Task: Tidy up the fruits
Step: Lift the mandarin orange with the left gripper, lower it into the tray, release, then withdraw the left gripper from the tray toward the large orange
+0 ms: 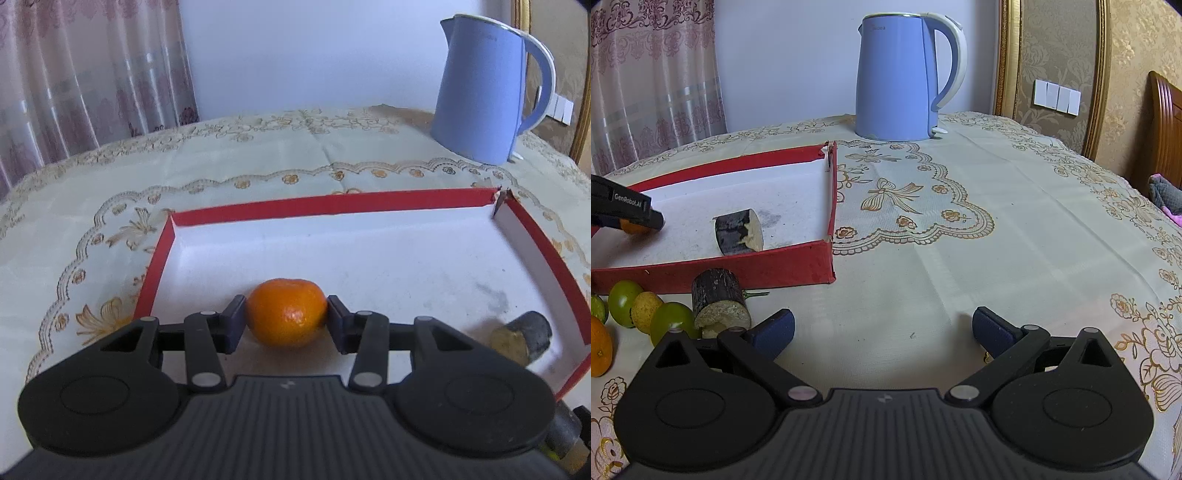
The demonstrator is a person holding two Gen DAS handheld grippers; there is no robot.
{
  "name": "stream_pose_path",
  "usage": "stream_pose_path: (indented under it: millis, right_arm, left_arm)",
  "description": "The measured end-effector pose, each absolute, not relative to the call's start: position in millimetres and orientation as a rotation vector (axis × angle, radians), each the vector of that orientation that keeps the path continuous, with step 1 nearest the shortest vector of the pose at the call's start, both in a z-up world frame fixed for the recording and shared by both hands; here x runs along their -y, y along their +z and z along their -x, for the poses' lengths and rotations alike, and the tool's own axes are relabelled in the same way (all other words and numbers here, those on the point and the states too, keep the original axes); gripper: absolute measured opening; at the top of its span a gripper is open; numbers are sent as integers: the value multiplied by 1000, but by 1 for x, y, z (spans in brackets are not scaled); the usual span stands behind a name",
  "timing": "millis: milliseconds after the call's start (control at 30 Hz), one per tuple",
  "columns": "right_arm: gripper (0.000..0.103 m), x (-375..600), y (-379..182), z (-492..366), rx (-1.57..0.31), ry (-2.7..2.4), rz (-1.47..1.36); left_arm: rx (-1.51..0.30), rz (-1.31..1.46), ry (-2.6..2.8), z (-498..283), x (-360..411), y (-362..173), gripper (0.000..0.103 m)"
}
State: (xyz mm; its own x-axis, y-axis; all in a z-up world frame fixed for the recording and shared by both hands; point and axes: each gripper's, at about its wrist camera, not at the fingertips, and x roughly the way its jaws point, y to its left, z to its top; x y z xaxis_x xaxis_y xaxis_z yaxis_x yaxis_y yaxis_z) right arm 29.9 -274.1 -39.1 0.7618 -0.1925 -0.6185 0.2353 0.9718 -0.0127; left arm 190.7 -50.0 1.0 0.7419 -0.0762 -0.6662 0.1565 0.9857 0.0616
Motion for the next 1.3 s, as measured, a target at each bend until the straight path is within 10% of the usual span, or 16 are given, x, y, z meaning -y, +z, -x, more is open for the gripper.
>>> stream_pose_path:
  millis: [100, 233, 767, 1300]
  right_arm:
    - [103, 274, -39, -30, -665, -233, -67]
    - [103, 274, -39, -30, -665, -233, -67]
    - [103, 274, -39, -30, -664, -233, -68]
    - [103, 274, -39, -30, -664, -233, -69]
  left_arm:
    - [-717, -124, -117, -193, 52, 1, 45]
    - [-686, -138, -87, -192, 51, 0, 84]
    - [-477, -13, -107, -73, -30, 69, 97]
    - [-442, -169, -67, 16, -43, 22, 94]
